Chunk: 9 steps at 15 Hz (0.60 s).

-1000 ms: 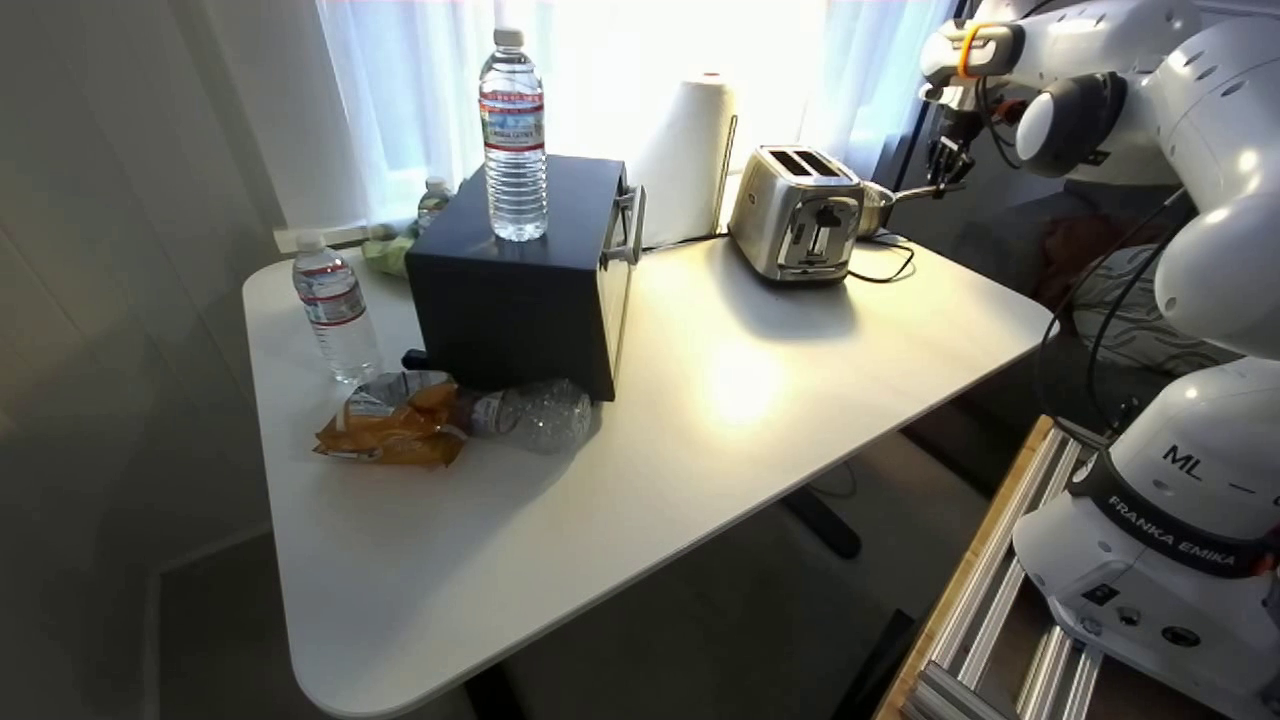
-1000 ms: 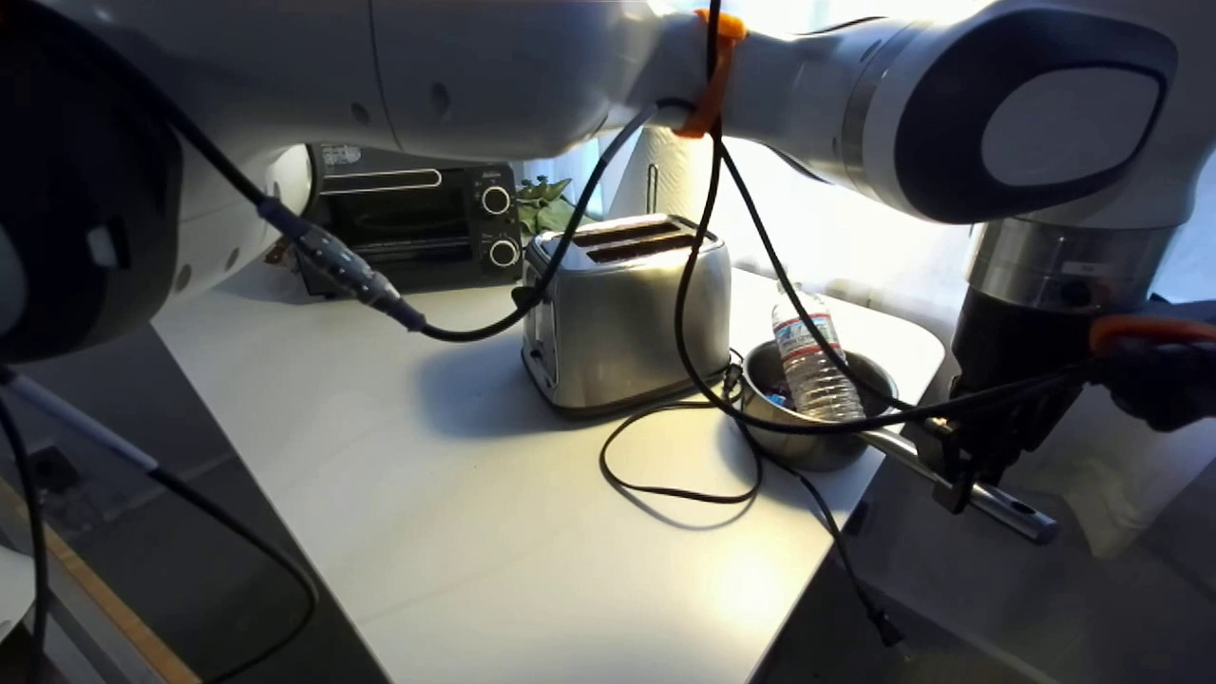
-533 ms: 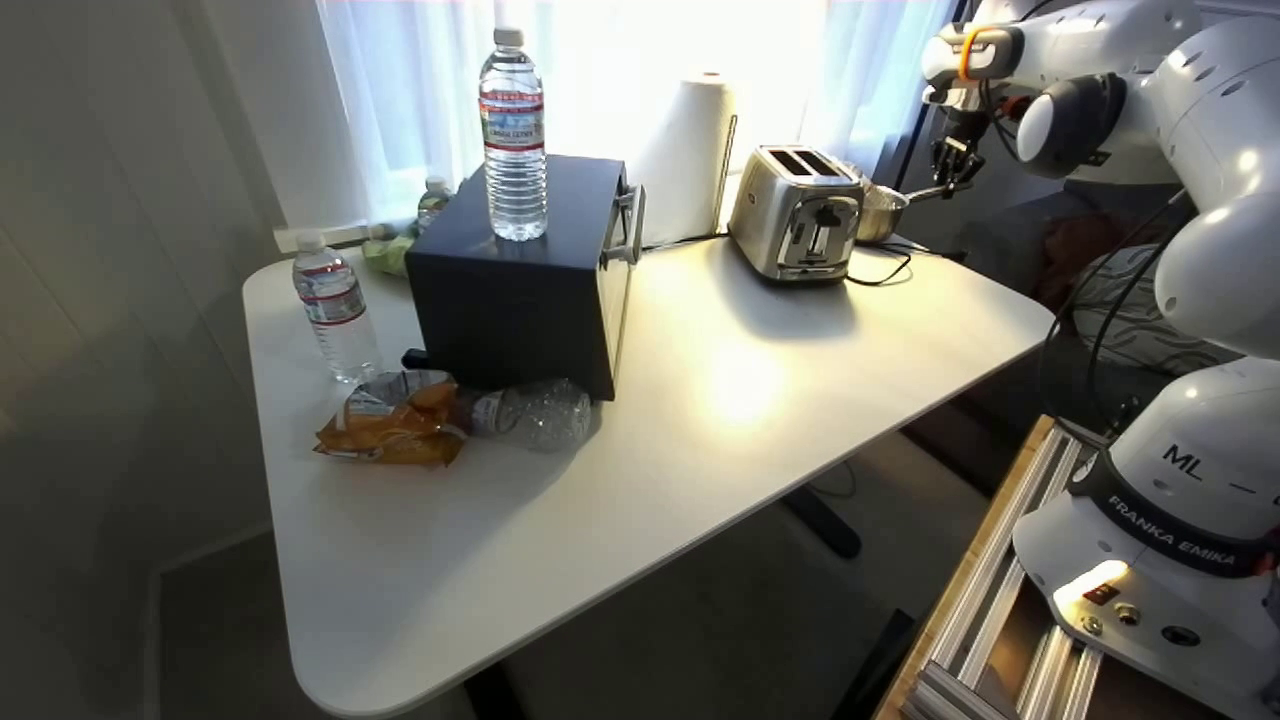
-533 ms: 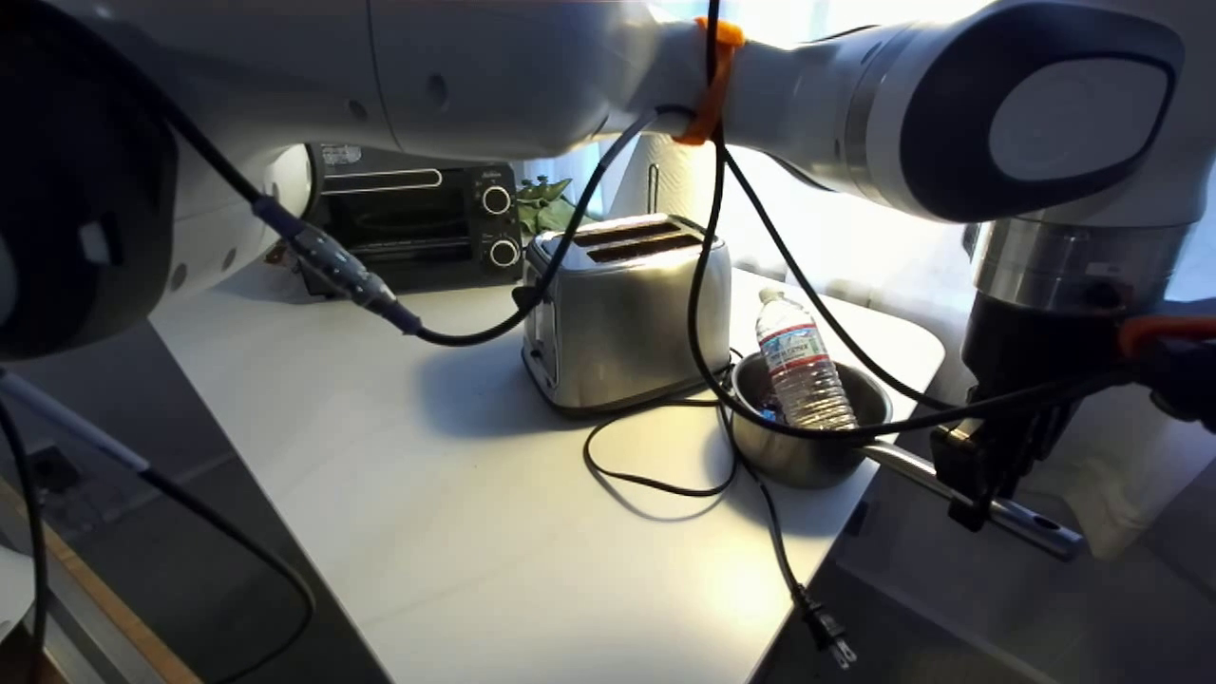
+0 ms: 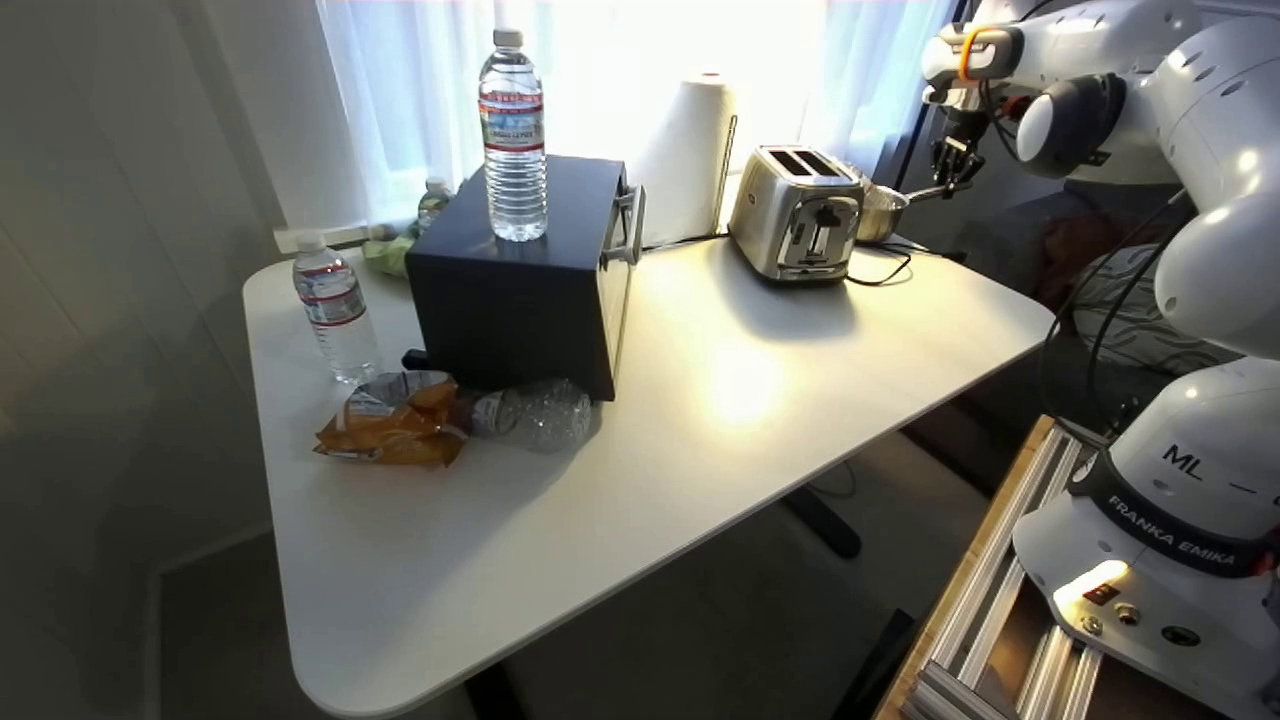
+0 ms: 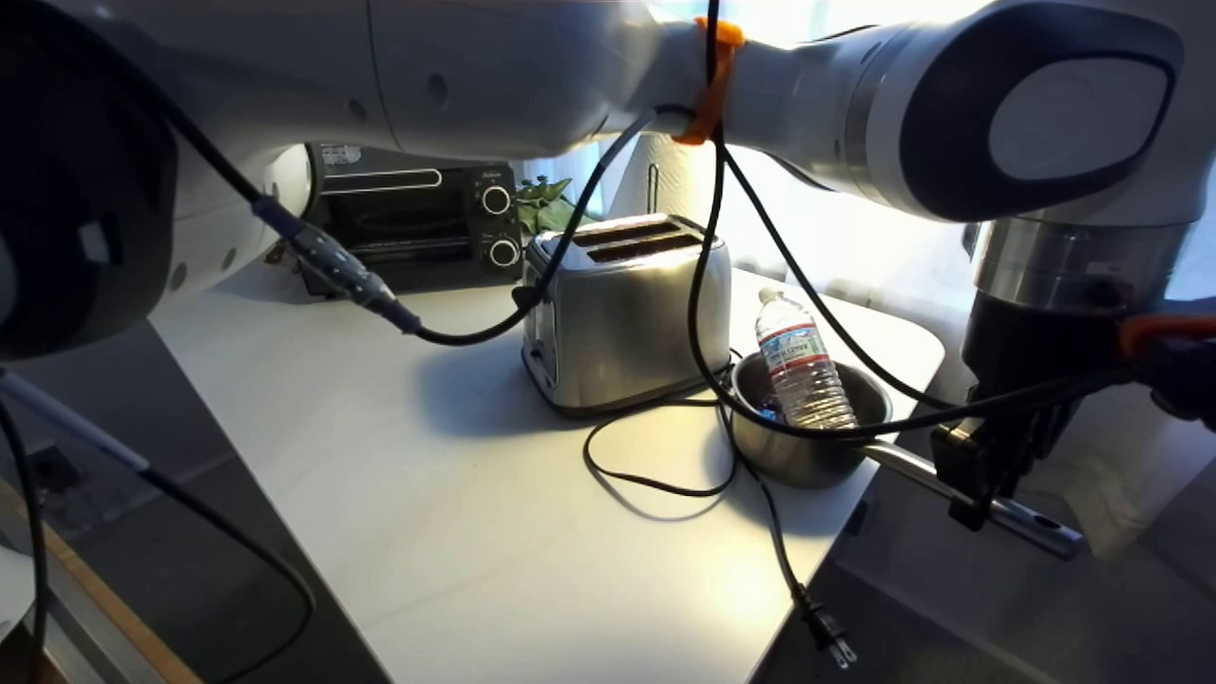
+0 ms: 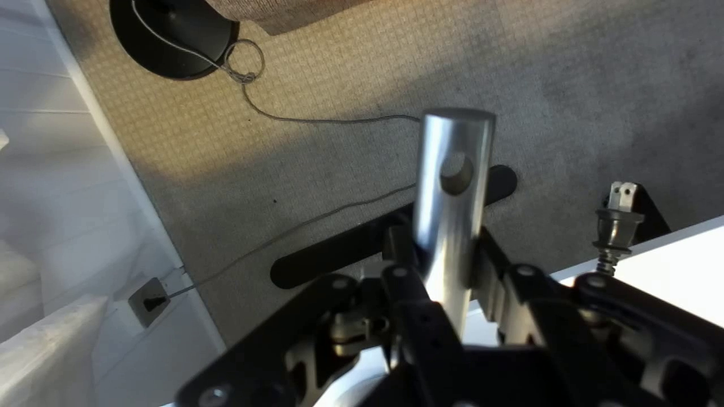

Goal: Move the pot to the right

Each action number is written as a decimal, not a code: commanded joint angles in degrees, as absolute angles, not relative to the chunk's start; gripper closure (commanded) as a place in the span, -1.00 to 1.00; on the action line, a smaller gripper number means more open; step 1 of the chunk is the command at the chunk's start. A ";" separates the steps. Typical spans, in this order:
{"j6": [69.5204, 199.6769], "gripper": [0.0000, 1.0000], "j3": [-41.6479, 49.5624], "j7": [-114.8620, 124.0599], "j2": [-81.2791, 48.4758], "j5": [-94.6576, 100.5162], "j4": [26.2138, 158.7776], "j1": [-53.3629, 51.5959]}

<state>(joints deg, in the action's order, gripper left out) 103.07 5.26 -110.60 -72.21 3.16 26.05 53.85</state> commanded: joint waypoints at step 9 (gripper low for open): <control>105.19 0.86 5.32 -131.15 -72.83 5.12 26.38 54.16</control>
